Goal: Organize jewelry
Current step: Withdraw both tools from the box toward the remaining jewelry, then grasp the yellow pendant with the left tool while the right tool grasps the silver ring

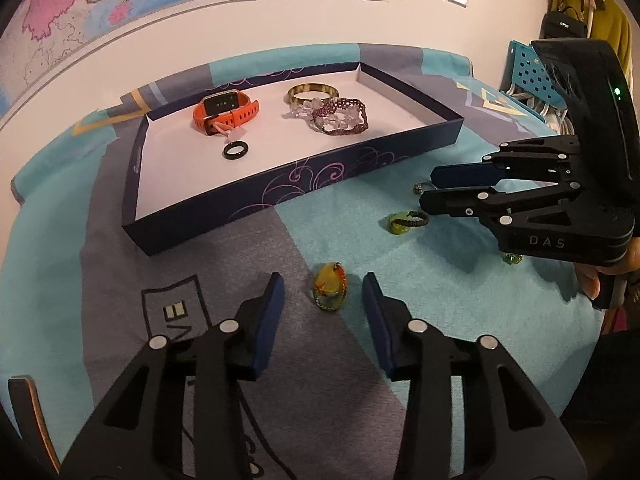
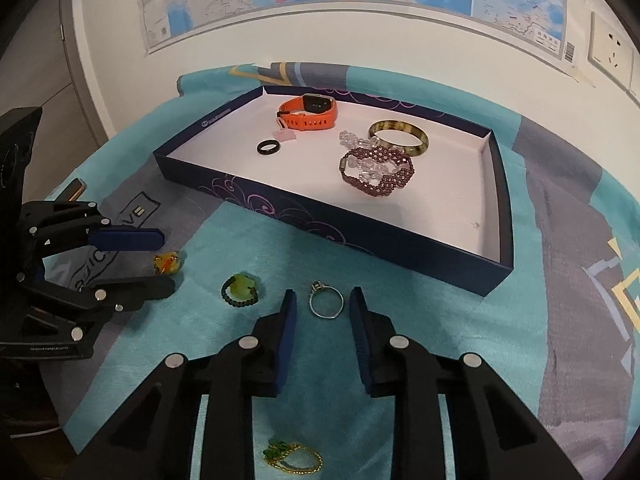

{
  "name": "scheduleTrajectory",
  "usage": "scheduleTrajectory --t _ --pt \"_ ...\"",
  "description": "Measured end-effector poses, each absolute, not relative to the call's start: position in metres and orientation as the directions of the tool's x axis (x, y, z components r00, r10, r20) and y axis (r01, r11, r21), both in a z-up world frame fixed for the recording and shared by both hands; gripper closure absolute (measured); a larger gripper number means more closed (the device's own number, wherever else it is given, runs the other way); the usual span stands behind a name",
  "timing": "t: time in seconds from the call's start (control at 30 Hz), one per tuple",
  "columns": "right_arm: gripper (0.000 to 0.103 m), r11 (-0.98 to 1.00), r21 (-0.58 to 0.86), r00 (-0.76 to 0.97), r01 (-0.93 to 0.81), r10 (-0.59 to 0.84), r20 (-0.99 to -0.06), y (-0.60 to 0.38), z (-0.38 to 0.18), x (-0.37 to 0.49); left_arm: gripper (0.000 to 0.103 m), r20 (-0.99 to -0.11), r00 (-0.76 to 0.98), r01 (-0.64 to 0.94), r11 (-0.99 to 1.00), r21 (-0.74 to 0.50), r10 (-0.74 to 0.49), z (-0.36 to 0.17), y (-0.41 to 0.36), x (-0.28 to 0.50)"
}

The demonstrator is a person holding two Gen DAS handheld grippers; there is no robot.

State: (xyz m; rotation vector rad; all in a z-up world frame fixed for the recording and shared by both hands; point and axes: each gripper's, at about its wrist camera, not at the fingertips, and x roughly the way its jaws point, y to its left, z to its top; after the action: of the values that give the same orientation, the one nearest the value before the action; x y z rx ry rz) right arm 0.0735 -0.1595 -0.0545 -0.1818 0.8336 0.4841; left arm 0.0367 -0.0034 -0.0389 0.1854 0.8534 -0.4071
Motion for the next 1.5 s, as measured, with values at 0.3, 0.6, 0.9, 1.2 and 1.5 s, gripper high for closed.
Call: scheduleTrajectory --t 0.3,0.6,0.9,1.2,1.5 --pt "0.087 0.875 0.053 0.565 -0.481 0.355 -0.745 -0.16 -0.054 0.075 0.085 -0.766 0.585 0.412 0.911 -0.004 -0.268 -0.039 -0.004 0.038" --pt "0.087 0.883 0.097 0.569 -0.459 0.376 -0.731 -0.167 -0.052 0.075 0.086 -0.761 0.59 0.402 0.915 -0.014 -0.271 -0.037 -0.003 0.037" --pt "0.087 0.885 0.133 0.575 -0.445 0.397 -0.716 -0.176 -0.048 0.072 0.086 -0.755 0.599 0.388 0.921 -0.016 -0.265 -0.034 -0.002 0.036" --pt "0.087 0.886 0.151 0.581 -0.439 0.407 -0.705 -0.18 -0.045 0.071 0.086 -0.749 0.605 0.386 0.922 -0.02 -0.269 -0.031 -0.002 0.035" --pt "0.087 0.885 0.158 0.582 -0.438 0.413 -0.7 -0.18 -0.043 0.071 0.086 -0.743 0.611 0.38 0.925 -0.027 -0.273 -0.029 -0.001 0.034"
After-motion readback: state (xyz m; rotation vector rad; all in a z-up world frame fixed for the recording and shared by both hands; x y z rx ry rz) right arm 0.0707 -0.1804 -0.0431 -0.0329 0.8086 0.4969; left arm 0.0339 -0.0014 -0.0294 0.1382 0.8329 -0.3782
